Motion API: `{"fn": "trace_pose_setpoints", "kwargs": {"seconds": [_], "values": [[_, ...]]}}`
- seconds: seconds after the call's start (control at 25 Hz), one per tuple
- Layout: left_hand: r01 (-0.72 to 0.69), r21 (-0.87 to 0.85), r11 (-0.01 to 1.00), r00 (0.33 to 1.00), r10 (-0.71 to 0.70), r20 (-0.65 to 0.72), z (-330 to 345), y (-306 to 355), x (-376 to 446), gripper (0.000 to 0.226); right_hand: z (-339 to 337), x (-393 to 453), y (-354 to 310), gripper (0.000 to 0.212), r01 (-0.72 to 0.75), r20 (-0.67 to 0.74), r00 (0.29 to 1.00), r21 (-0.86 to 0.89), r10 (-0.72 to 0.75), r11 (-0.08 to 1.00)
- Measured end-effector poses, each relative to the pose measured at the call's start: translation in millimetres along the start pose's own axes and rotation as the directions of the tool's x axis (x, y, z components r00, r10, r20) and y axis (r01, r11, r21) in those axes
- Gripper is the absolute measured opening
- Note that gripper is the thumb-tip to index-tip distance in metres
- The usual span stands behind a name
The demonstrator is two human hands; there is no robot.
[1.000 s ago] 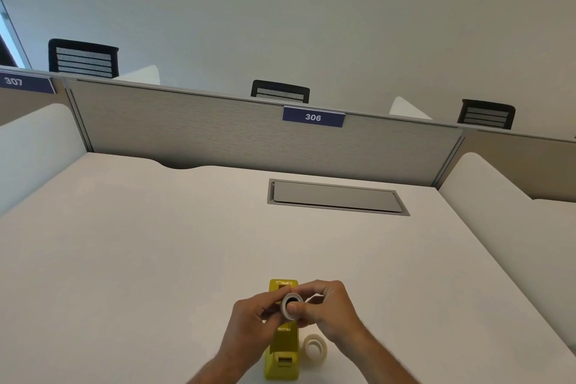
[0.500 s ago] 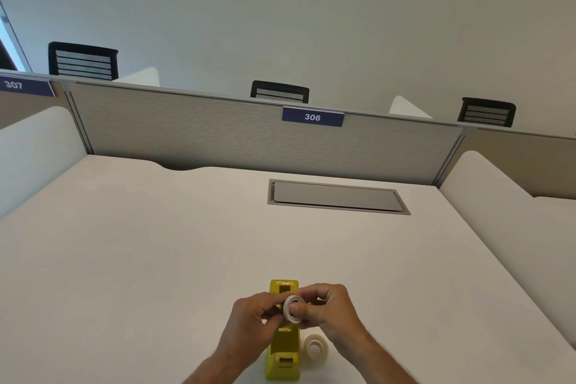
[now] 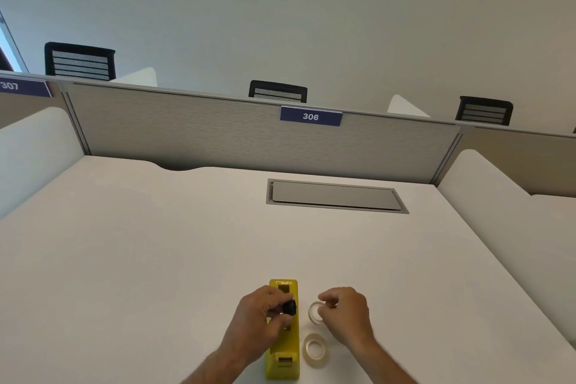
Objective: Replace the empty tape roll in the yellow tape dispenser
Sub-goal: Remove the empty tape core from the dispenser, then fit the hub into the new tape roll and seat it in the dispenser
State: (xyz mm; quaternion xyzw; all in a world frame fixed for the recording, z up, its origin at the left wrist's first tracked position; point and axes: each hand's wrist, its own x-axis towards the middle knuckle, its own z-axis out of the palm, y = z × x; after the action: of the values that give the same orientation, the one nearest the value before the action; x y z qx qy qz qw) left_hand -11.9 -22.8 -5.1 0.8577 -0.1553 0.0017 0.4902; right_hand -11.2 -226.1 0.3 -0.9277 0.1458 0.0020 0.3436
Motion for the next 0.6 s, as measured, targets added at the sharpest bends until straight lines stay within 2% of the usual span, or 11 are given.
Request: {"fn": "trace_pose_setpoints", "kwargs": {"seconds": [0.32,0.44,0.6], "values": [[0.028,-0.007,1.0,0.999,-0.028,0.019,0.0,0.0,3.2,0.04,14.1,5.2,10.4,0.012,-0.132,-0.003,0.991,-0.049,0.132,0.99],[0.037,0.005,0.999,0.999,-0.037,0.035,-0.5,0.5,4.4,0.039,15.6,6.6,15.8,0.012,-0.13,0.021,0.991,-0.047,0.131,0.99],[0.044,0.002,0.999,0.998,-0.044,0.043,-1.1,2.2,5.3,0.039,10.4,1.6,16.1,0.02,-0.06,-0.055,0.997,0.036,0.062,0.998]]}}
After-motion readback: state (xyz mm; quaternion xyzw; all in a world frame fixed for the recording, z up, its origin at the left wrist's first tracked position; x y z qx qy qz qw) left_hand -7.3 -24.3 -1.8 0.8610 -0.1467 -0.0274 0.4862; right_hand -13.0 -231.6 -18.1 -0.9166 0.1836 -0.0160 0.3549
